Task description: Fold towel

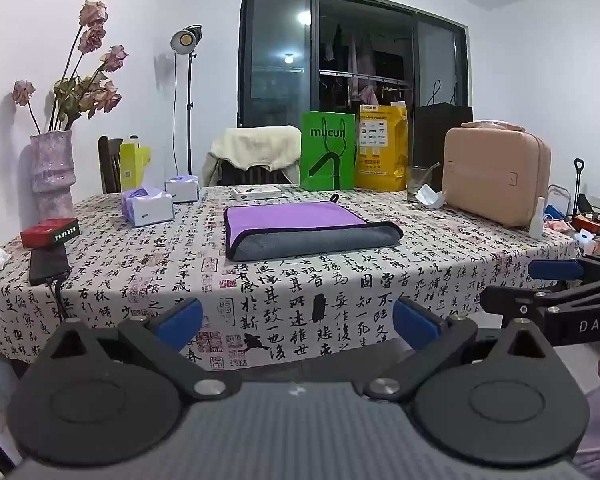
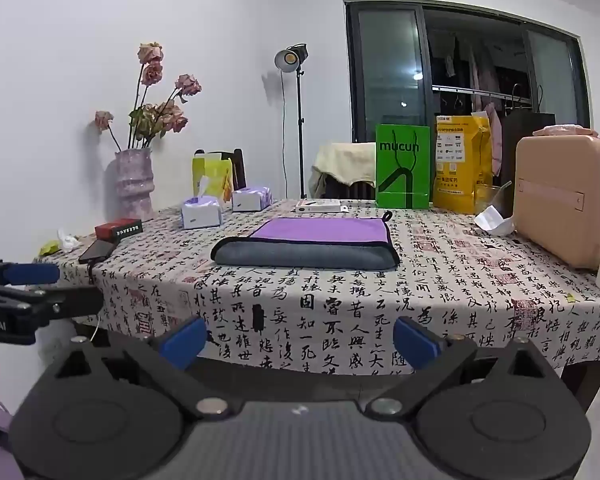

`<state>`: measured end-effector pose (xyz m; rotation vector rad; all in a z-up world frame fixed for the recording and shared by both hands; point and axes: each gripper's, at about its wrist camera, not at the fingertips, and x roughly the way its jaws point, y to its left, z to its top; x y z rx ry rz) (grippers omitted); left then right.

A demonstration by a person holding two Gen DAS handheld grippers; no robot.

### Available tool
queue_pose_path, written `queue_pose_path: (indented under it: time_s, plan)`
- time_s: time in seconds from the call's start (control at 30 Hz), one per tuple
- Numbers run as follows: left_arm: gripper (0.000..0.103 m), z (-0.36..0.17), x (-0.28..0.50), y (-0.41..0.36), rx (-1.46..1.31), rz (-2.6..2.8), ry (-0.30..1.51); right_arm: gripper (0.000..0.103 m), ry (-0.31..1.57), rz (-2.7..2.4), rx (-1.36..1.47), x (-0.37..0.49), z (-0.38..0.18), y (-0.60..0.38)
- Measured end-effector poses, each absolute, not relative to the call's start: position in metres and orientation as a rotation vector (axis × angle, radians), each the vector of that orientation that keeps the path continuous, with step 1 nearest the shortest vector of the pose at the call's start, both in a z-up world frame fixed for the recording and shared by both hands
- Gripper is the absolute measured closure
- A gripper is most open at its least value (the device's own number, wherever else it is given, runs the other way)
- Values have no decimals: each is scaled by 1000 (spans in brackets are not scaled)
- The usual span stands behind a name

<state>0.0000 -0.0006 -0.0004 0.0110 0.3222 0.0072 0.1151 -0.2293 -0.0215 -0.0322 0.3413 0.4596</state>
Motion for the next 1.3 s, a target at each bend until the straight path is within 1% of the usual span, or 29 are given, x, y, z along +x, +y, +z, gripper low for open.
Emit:
queue_pose_path:
  time_s: [0.23, 0.83, 0.97, 1.3]
  plan:
    - [0, -1, -2, -12, 22, 6, 321, 3, 338, 458, -41, 114, -22, -228]
    - [0, 0, 0, -3, 12, -2, 328, 2, 342, 460, -33, 115, -22, -228]
    - [0, 0, 0, -3, 12, -1, 329, 0, 353, 452, -34, 117, -23, -227]
    - [0, 0, 0, -3, 14, 0, 328, 0, 352, 457, -38, 115, -22, -227]
